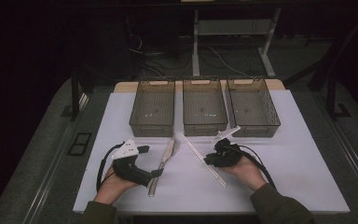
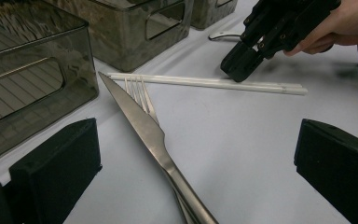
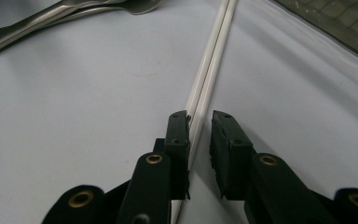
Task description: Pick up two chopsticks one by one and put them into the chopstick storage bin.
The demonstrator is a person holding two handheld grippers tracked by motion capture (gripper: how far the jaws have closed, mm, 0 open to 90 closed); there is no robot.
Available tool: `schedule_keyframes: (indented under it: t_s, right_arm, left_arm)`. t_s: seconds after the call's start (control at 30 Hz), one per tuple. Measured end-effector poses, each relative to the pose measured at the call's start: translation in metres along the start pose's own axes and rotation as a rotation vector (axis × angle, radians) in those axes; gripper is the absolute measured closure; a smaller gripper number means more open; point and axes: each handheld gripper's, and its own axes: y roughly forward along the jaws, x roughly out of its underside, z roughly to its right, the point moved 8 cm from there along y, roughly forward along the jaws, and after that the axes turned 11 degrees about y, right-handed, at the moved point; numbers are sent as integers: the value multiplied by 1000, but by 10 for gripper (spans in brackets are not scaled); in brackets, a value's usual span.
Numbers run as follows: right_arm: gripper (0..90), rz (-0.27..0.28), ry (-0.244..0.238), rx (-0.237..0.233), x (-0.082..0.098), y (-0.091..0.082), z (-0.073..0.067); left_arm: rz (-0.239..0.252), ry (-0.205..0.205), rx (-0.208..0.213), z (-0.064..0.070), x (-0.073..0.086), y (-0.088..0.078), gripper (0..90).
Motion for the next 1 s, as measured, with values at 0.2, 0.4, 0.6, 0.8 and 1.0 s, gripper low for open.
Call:
schedule_keyframes:
  t_s: [0.2,0.4,0.6,0.8,1.0]
  right_arm:
    - [766,-9,-5,9,2,2,-1]
    - [777,-12,-8,22,3,3,-1]
    - [782,-13,-29,69,3,4,-4]
    - [790,-27,-44,110,3,5,-6]
    - [800,-64,-9,113,1,5,-6]
  left_arm:
    - [1,2,1,0,0,0,0]
    - [0,2,1,0,0,0,0]
    - [-2,1,1,0,0,0,0]
    - [-3,3,2,1,0,1,0]
    - [-2,3,3,1,-1,1,0]
